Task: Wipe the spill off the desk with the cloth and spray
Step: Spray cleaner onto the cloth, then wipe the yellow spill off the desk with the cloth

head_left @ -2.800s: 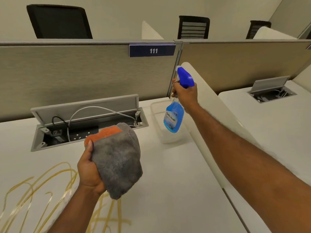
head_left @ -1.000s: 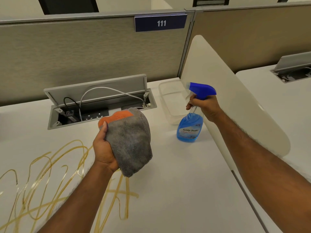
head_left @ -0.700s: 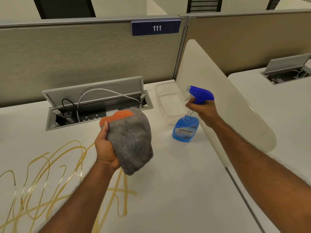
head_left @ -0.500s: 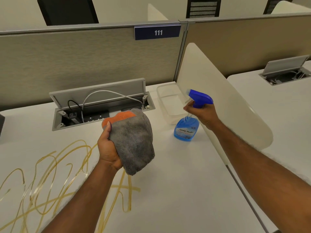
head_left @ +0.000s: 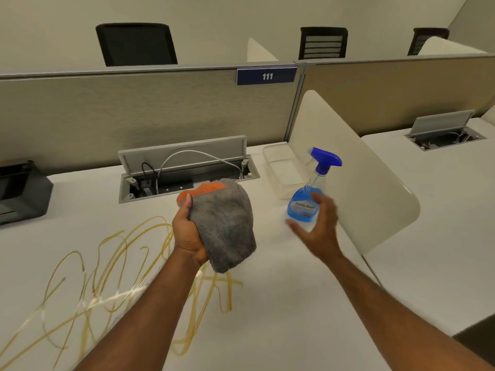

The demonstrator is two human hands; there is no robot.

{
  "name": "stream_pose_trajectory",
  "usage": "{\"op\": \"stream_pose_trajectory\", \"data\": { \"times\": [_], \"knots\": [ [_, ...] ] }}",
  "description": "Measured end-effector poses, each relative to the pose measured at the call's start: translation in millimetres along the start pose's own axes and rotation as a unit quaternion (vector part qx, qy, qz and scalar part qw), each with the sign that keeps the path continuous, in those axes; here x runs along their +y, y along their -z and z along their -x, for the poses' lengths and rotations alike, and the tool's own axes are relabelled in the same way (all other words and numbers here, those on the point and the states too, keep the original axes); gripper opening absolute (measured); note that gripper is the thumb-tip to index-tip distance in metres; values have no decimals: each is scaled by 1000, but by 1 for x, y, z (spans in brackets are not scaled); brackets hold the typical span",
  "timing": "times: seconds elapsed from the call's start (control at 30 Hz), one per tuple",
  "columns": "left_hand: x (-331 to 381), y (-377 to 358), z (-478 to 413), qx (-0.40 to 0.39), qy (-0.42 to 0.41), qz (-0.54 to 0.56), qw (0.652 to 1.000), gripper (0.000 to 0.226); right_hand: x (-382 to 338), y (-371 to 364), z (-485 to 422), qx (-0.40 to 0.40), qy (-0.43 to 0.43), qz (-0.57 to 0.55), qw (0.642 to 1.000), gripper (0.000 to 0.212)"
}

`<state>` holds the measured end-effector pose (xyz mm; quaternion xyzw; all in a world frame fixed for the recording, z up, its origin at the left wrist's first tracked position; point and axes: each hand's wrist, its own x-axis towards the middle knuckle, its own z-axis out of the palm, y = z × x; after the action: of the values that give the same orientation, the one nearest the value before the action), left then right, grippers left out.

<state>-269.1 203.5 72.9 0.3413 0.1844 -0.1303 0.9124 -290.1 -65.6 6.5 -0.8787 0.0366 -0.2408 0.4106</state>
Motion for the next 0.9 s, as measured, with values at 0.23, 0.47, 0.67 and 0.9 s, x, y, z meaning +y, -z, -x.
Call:
{"op": "stream_pose_trajectory", "data": {
  "times": [0.23, 0.47, 0.67, 0.9],
  "knots": [
    [17, 35, 21, -2, 13, 8, 1000, 62, -78, -48, 71, -246, 178, 19, 953, 75],
    [41, 75, 48, 16, 89, -17, 996, 83, -119, -68, 93, -127, 192, 3, 973, 16],
    [65, 109, 73, -23, 162, -174, 971, 98, -180, -64, 85, -162, 161, -85, 970, 19],
    [60, 138, 126, 6, 32, -396, 918, 78, -226, -71, 81, -181, 193, -70, 962, 23]
  ]
}}
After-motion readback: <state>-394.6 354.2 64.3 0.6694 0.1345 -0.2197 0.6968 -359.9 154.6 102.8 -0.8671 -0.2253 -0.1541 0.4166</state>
